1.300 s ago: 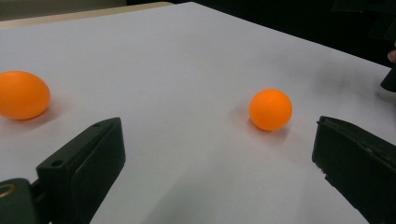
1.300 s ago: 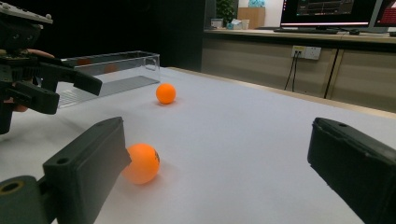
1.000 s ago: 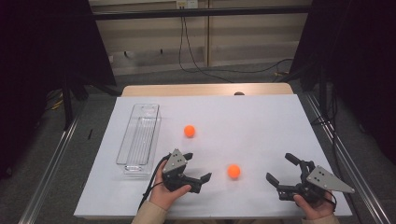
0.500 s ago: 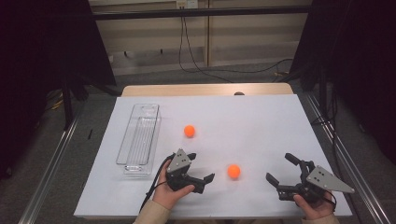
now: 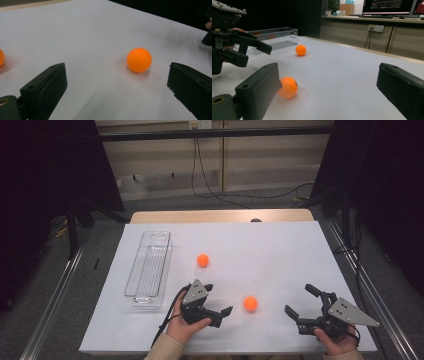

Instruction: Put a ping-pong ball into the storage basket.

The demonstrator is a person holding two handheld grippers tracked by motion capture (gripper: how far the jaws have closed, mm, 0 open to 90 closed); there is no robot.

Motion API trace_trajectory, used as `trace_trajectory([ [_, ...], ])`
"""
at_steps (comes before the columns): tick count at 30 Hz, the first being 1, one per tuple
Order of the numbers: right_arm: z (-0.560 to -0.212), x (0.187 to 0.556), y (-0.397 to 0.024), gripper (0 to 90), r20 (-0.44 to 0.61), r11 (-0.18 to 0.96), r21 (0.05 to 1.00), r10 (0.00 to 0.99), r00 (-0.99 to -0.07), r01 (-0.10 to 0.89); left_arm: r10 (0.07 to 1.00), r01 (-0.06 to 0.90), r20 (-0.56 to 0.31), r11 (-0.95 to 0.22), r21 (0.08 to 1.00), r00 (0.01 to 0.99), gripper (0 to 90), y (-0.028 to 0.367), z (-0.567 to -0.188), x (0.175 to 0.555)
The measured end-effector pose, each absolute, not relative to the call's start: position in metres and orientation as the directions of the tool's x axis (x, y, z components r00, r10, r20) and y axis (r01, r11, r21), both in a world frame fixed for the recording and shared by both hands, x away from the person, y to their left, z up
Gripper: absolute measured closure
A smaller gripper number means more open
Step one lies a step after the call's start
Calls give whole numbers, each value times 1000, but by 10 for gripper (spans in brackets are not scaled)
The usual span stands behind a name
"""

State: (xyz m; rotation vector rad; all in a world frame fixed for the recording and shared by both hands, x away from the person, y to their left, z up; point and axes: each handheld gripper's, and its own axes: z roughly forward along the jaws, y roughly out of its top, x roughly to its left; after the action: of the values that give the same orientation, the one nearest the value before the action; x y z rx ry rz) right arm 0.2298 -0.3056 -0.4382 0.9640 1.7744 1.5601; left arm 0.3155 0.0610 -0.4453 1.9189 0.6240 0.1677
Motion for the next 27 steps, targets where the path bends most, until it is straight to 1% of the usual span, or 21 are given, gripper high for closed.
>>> trace_trajectory([
  [27, -438, 230, -306, 40, 37, 53, 989, 822, -568, 141, 480, 348, -162, -328, 878, 862, 27, 47, -446, 318],
])
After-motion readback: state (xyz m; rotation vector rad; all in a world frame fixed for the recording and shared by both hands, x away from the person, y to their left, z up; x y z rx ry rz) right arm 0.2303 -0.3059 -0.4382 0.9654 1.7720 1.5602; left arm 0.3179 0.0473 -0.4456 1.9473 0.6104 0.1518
